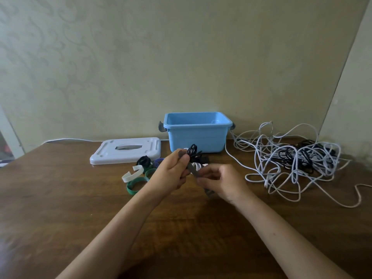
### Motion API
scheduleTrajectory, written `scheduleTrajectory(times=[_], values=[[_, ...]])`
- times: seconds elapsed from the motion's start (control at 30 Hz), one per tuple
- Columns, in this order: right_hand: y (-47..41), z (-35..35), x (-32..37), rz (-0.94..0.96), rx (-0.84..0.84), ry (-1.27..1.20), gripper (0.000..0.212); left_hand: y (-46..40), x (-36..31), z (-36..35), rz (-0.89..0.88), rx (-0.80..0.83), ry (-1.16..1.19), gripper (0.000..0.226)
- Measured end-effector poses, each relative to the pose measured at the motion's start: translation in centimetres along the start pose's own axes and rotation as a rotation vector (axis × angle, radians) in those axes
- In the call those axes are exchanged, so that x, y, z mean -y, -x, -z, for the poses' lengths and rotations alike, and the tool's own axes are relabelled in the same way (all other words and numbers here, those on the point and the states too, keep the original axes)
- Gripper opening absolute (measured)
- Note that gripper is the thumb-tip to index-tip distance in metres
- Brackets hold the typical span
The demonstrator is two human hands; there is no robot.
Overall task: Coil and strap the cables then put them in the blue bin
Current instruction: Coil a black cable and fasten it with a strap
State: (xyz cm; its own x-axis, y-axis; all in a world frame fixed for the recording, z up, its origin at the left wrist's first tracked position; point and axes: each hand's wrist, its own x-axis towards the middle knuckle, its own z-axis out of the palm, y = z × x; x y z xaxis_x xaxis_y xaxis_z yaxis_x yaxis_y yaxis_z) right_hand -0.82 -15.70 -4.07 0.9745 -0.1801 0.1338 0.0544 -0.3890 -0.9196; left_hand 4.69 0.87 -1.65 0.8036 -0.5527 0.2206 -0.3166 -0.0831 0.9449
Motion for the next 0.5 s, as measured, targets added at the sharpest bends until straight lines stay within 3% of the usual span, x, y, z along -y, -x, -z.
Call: scheduleTrajectory(times=[0.13,0.33,0.37,0.5], values=[[-0.2,0.1,-0.4,0.047,-0.015,0.083,0.008,0.3,-0.2,0.1,-0.035,0.018,-0.027,0.017],[-0.5,2.5,-0.4,-0.051,0.052,0.146,0.010,0.5,-0.3,0.2,-0.085,0.083,-0.069,0.020],[-0.5,2.8,-0.4,-0.032,0.078,0.134,0.004,0.5,-0.3,0.2,-0.092,0.100,-0.084,0.020],[-0.6,3.7,-0.6,0.025,0.144,-0.133,0.023,0.4,0.2,0.1,-0.139,0.169,-0.209,0.020]])
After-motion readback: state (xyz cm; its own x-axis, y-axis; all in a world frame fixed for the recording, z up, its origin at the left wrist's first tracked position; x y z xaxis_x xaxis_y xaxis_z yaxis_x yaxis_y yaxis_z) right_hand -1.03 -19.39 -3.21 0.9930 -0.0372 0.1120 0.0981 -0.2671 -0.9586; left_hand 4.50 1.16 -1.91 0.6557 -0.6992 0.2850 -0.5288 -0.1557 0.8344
